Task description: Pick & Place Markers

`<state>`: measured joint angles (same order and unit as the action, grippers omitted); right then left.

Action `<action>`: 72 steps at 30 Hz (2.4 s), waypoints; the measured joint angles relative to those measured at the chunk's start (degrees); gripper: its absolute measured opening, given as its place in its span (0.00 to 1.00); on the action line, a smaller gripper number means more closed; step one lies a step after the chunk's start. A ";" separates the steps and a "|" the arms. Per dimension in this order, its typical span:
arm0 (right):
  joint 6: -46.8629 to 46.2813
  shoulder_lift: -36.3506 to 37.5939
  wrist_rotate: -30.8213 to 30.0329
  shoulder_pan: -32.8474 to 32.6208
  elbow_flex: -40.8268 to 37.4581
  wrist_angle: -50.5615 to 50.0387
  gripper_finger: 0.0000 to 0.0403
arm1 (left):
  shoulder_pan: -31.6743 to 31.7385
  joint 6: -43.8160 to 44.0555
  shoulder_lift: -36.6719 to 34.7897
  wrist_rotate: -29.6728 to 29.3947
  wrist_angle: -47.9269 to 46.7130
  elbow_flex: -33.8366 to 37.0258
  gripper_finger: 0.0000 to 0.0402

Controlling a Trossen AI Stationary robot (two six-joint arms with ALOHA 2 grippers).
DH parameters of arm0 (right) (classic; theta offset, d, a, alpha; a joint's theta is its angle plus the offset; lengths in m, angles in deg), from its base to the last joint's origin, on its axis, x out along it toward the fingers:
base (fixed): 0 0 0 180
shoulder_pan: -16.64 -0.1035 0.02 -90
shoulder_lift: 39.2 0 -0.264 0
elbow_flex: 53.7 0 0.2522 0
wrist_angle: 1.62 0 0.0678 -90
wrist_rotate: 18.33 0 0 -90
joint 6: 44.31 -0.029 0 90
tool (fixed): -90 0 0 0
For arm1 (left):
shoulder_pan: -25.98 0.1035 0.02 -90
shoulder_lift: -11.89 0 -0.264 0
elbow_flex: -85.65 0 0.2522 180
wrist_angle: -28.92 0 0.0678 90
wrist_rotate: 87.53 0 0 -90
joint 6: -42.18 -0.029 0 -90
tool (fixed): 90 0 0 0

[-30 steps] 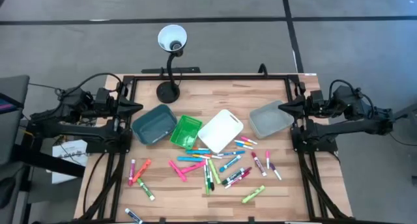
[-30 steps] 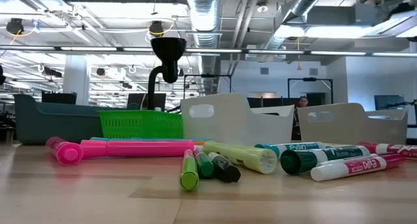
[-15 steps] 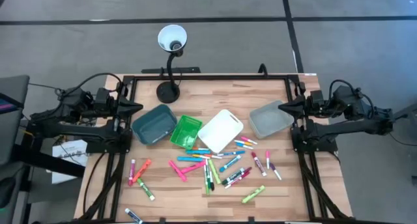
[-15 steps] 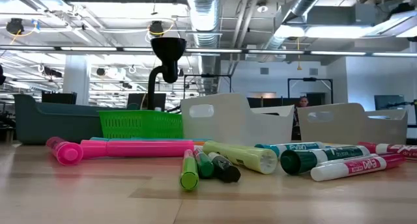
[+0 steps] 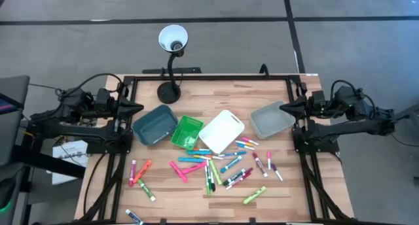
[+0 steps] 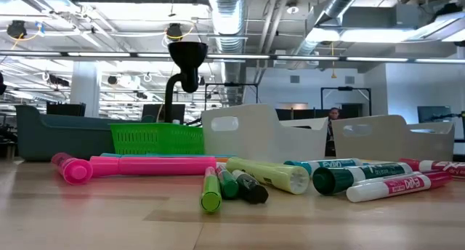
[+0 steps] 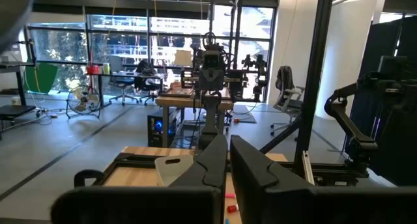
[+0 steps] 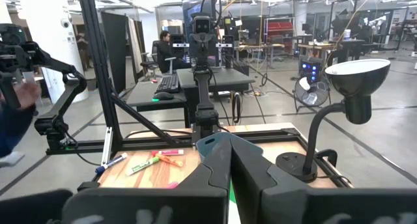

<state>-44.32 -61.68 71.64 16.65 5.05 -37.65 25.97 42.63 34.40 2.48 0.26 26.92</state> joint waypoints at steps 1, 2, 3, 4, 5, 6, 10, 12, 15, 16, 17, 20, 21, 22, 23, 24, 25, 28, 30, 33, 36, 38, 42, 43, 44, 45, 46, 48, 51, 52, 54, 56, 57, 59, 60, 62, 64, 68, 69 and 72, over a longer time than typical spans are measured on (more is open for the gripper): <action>0.00 0.00 0.00 0.01 -0.01 0.00 0.00 | 0.00 0.00 0.02 0.01 0.00 -0.02 0.04; 0.00 0.00 0.00 0.00 0.00 0.01 0.00 | 0.00 -0.01 0.02 0.00 0.01 -0.01 0.04; 0.00 0.00 0.00 0.02 0.01 -0.01 0.00 | 0.00 0.00 0.02 -0.01 0.09 -0.02 0.04; 0.00 0.00 0.00 0.00 -0.01 0.01 0.00 | 0.00 -0.02 0.01 0.00 0.30 0.00 0.04; 0.00 0.00 0.00 0.00 -0.01 0.01 0.00 | 0.00 0.00 0.03 0.00 0.72 0.00 0.04; 0.00 0.00 0.00 0.00 0.00 0.00 0.00 | 0.00 0.00 0.21 -0.01 1.68 0.01 0.04; 0.24 0.00 -0.03 0.02 -0.01 0.01 0.00 | 0.00 0.67 1.25 -0.01 3.46 -0.02 0.04; 6.26 0.02 -0.52 0.15 0.01 -0.01 0.00 | 0.00 2.76 2.21 0.00 3.60 0.19 0.04; 16.88 0.04 -2.00 0.14 0.00 0.02 0.00 | -0.04 7.26 4.54 -0.01 3.67 2.22 0.04; 18.00 0.04 -1.82 0.13 -0.01 -0.01 0.00 | -0.04 7.65 5.87 0.02 3.60 3.00 0.04; 17.79 -0.02 -1.69 0.05 0.00 0.01 0.00 | -0.04 7.97 7.32 0.26 3.56 3.89 0.04; 11.21 -0.09 -1.42 -0.02 0.00 0.03 0.00 | -0.86 11.36 12.10 5.88 3.33 6.75 0.04; 7.53 -0.09 -1.44 -0.02 -0.01 0.05 0.00 | -1.29 12.92 13.92 8.02 3.58 7.36 0.04; 2.82 -0.09 -1.44 -0.02 0.01 0.05 0.00 | -1.84 14.28 15.71 9.23 3.94 7.95 0.04; -0.86 -0.09 -1.46 -0.02 0.01 0.21 0.00 | -2.51 15.24 17.30 9.70 4.74 8.59 0.04; -2.61 -0.10 -1.46 -0.02 -0.01 0.89 0.00 | -3.50 16.30 19.08 9.66 5.86 8.91 0.04; -3.64 -0.13 -1.45 -0.02 0.01 1.83 0.00 | -4.60 16.75 20.71 9.61 7.50 9.10 0.04; -6.30 -0.27 -0.79 -0.02 -0.23 2.62 0.00 | -8.18 16.55 25.41 9.68 11.53 9.27 0.04; -7.53 -0.59 0.24 -0.06 -1.04 2.83 0.00 | -11.68 16.47 28.12 8.74 14.76 9.27 0.04; -7.92 -2.12 0.72 -0.78 -3.50 6.08 0.00 | -16.71 14.19 31.02 3.48 17.51 9.27 0.04; -7.28 -5.62 0.71 -1.67 -8.07 13.19 0.00 | -20.71 12.15 32.06 -4.23 18.36 9.27 0.04; -7.54 -9.06 0.72 -2.21 -10.16 18.55 0.00 | -22.82 12.02 31.96 -8.16 18.76 9.27 0.04; -7.43 -16.42 1.86 -3.88 -10.46 18.94 0.02 | -25.43 13.42 31.07 -14.64 18.88 9.25 0.04; -7.19 -18.40 2.38 -4.60 -10.46 18.51 0.03 | -25.68 13.70 31.07 -16.21 18.80 9.25 0.05; -7.09 -20.38 2.68 -5.41 -10.46 18.10 0.05 | -25.73 13.79 31.14 -17.28 18.71 9.25 0.06; -7.10 -22.47 2.74 -6.28 -10.50 17.90 0.08 | -25.73 13.81 31.14 -18.24 18.67 9.25 0.06; -7.10 -24.38 2.82 -7.17 -10.51 17.85 0.11 | -25.57 13.85 31.14 -18.96 18.73 9.25 0.08; -7.26 -27.67 2.81 -9.06 -10.51 18.39 0.17 | -24.90 13.82 31.16 -20.17 18.69 9.25 0.11; -10.71 -32.00 2.82 -11.49 -9.69 17.45 0.26 | -23.75 13.66 31.16 -20.79 18.69 9.25 0.17; -12.67 -33.21 2.84 -12.20 -9.16 17.07 0.29 | -23.40 13.66 31.16 -20.79 18.69 9.25 0.19; -17.67 -35.23 2.83 -13.64 -7.83 15.74 0.34 | -22.97 13.73 31.16 -20.73 18.69 9.25 0.22; -24.44 -37.06 2.99 -15.04 -6.29 12.68 0.38 | -22.69 13.73 31.16 -20.70 18.73 9.25 0.24; -27.95 -37.88 3.10 -15.77 -5.40 10.10 0.39 | -22.64 13.73 31.16 -20.70 18.80 9.25 0.24; -34.28 -39.84 3.08 -17.44 -3.46 4.15 0.41 | -22.69 13.75 31.16 -20.70 18.82 9.25 0.24; -36.51 -40.91 3.02 -18.23 -2.78 0.60 0.41 | -22.69 13.75 31.16 -20.64 18.82 9.25 0.24; -40.39 -43.26 2.20 -19.73 -2.29 -5.40 0.41 | -22.69 13.53 31.16 -20.62 18.84 9.25 0.24; -43.87 -46.00 0.56 -20.88 -2.29 -8.67 0.40 | -22.69 13.25 31.16 -20.96 18.91 9.25 0.24; -46.93 -52.10 0.07 -22.11 -2.22 -11.50 0.39 | -22.69 13.21 31.16 -21.46 19.08 9.25 0.24; -46.79 -53.45 0.09 -22.44 -2.22 -11.65 0.39 | -22.69 13.19 31.16 -21.45 19.09 9.25 0.24; -46.89 -57.13 0.17 -22.92 -2.22 -11.78 0.39 | -22.69 13.18 31.16 -21.45 19.11 9.25 0.24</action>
<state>-91.20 -118.81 71.81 -6.27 2.82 -49.43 3.28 55.81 65.56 -18.96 19.37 36.17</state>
